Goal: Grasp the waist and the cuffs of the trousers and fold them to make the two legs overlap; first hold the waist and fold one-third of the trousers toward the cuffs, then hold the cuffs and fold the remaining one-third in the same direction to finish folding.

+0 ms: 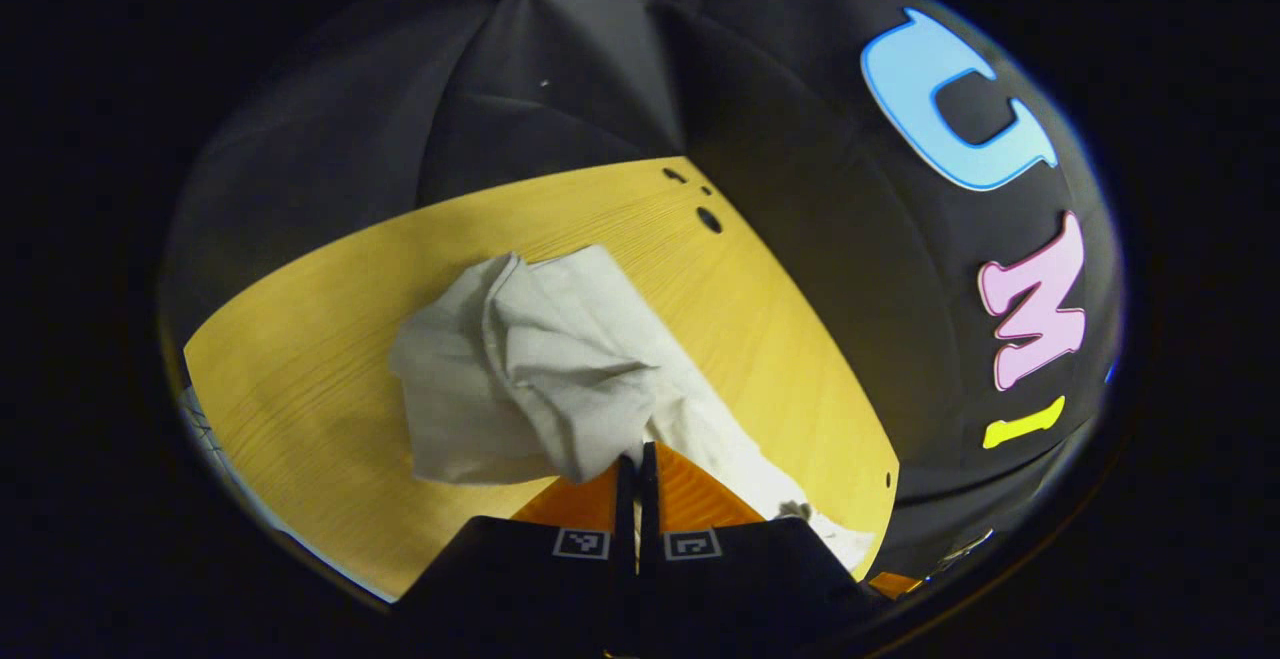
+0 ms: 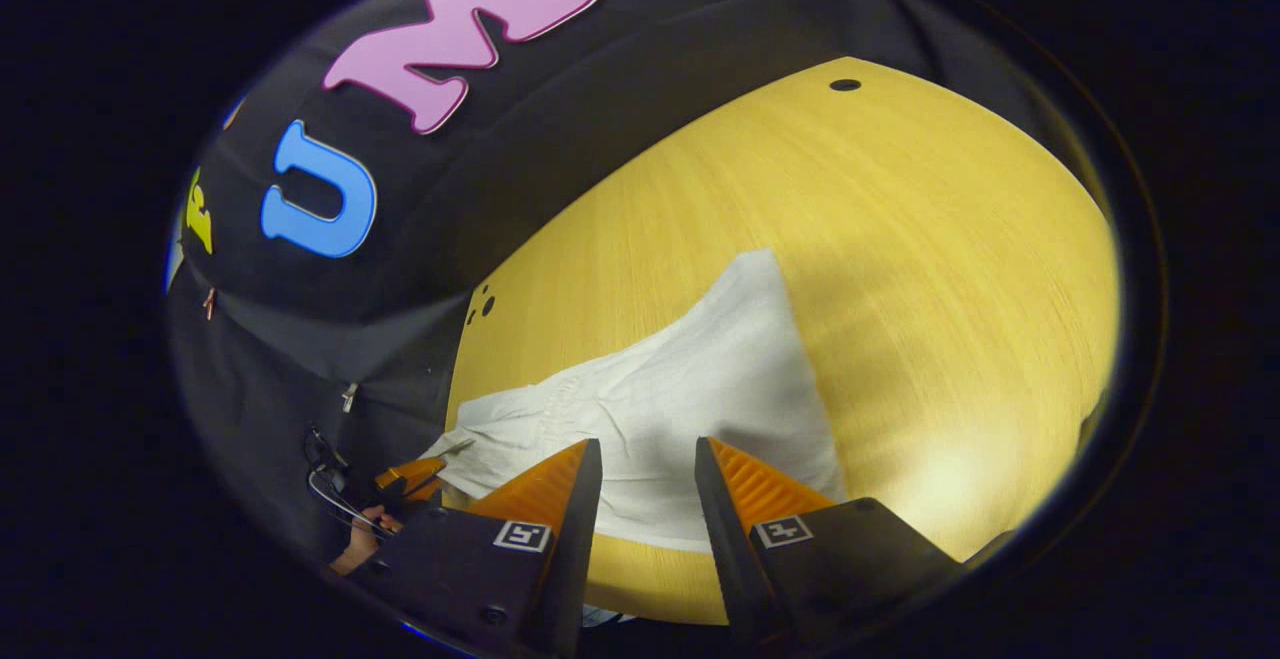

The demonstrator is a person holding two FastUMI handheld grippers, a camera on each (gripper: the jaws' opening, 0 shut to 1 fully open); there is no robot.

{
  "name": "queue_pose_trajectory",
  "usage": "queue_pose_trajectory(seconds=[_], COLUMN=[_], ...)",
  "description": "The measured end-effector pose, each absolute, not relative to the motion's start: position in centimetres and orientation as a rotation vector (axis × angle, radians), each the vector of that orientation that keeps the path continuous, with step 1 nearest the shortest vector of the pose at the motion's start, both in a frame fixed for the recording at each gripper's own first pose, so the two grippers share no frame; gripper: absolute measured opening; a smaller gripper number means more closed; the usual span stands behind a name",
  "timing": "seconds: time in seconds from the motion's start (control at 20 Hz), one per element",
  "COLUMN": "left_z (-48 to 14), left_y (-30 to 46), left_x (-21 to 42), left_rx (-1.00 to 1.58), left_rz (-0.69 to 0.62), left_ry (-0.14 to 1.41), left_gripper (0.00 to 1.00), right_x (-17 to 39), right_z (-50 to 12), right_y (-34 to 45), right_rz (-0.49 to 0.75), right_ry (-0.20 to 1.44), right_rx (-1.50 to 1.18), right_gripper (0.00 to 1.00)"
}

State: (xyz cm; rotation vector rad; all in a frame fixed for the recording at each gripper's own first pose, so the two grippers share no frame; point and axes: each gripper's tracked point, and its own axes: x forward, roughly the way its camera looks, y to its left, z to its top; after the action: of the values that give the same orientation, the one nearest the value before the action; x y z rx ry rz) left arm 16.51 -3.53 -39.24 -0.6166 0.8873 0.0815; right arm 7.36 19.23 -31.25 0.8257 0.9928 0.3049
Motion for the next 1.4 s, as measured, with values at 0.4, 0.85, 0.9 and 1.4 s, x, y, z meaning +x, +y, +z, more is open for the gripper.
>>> queue_pose_trajectory(seconds=[0.4, 0.85, 0.9, 1.4], left_z=[-33.0, -31.1, -31.4, -35.7], left_y=[-13.0, -26.0, -27.0, -35.7], left_x=[17.9, 15.7, 15.3, 8.5], left_rx=[-0.436, -0.259, -0.250, -0.032], left_rz=[-0.162, -0.450, -0.473, -0.713], left_ry=[0.789, 0.783, 0.794, 0.914], left_gripper=[0.05, 0.05, 0.05, 0.05], right_x=[7.5, 5.7, 5.4, 3.2], right_z=[-32.7, -33.3, -33.5, -34.0], right_y=[10.4, 5.0, 4.6, 1.7], right_rz=[0.169, 0.074, 0.063, -0.003], right_ry=[0.924, 0.884, 0.883, 0.878], right_rx=[0.906, 0.961, 0.968, 0.995], right_gripper=[0.59, 0.59, 0.59, 0.59])
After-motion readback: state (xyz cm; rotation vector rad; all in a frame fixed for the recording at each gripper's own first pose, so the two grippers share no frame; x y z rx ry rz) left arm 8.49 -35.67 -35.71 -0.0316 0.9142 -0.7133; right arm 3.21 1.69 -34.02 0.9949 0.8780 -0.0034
